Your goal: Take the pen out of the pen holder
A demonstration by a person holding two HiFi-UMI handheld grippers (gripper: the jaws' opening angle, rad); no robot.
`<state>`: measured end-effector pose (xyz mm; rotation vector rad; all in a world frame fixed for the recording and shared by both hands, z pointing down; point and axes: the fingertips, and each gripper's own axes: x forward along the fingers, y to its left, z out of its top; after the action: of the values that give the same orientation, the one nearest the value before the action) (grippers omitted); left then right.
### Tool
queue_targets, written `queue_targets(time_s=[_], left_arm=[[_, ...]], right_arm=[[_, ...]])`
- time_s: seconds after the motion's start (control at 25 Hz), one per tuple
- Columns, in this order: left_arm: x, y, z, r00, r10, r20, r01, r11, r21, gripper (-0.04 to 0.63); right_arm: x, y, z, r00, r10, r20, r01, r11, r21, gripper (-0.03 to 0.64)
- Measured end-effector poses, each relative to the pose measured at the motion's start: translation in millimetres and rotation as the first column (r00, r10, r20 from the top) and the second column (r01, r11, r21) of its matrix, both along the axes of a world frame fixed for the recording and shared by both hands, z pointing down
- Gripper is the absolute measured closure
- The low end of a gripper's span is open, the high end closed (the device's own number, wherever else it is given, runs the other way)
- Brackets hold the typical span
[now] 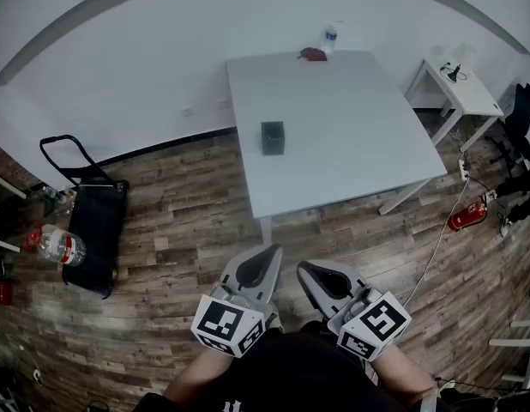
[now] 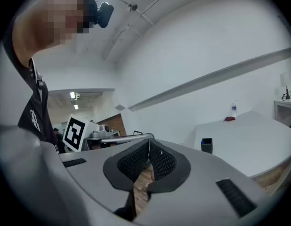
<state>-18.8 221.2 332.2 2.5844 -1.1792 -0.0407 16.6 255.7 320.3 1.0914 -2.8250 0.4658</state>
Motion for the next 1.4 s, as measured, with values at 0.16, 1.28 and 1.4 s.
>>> queue_targets(time_s=[0.16, 1.28, 1.4], left_arm=[[-8.7, -18.1, -0.5, 1.000, 0.003, 0.009, -0.003, 1.000, 0.005, 0.589], [15.4, -247.5, 50.6, 0.968, -0.132, 0.213, 0.141, 0.990, -0.028, 0.589], [14.0, -267.2, 65.9, 0.958, -0.143, 0.248, 0.154, 0.988, -0.028, 0.589]], right_arm=[[-10.1, -19.1, -1.9, 1.000, 0.003, -0.008, -0.003, 1.000, 0.000, 0.601], [17.3, -257.3, 3.1, 0.985, -0.157, 0.070, 0.159, 0.987, -0.024, 0.601], [23.5, -272.7, 9.8, 0.987, -0.142, 0.073, 0.145, 0.988, -0.046, 0.601]])
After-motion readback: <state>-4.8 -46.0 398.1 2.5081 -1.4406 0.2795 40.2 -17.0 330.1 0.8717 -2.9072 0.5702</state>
